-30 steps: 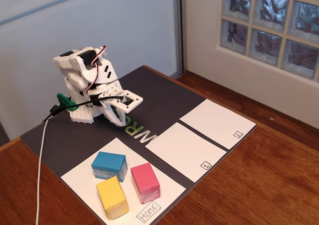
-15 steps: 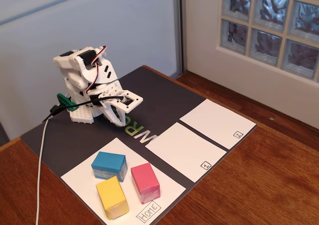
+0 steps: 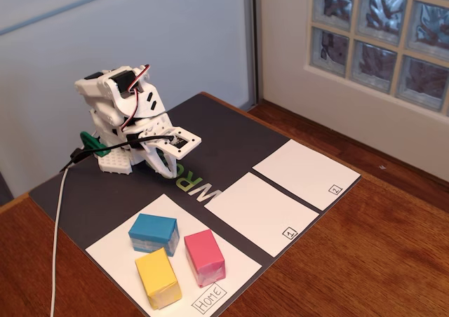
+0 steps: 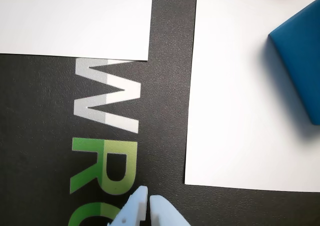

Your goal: Move box blue to zone 2

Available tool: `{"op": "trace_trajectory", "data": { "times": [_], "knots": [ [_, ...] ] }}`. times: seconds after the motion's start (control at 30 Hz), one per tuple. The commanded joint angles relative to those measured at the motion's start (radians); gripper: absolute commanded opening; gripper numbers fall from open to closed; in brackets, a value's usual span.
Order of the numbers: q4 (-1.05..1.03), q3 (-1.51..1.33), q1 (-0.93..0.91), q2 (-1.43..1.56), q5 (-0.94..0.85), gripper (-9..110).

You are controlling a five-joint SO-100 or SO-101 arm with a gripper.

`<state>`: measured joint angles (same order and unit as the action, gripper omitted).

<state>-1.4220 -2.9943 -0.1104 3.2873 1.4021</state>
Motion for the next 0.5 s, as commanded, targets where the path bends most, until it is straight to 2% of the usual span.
{"op": "trace_trajectory", "data": {
  "times": [0.0,0.17,0.27,0.47],
  "knots": [
    [-0.021,-0.046,-0.008,0.052,-0.002,0],
    [-0.021,-0.046,-0.008,0.052,-0.002,0],
    [-0.006,-0.044,-0.04,0.052,-0.152,0],
    [-0.006,-0.044,-0.049,0.052,-0.153,0]
  ]
}}
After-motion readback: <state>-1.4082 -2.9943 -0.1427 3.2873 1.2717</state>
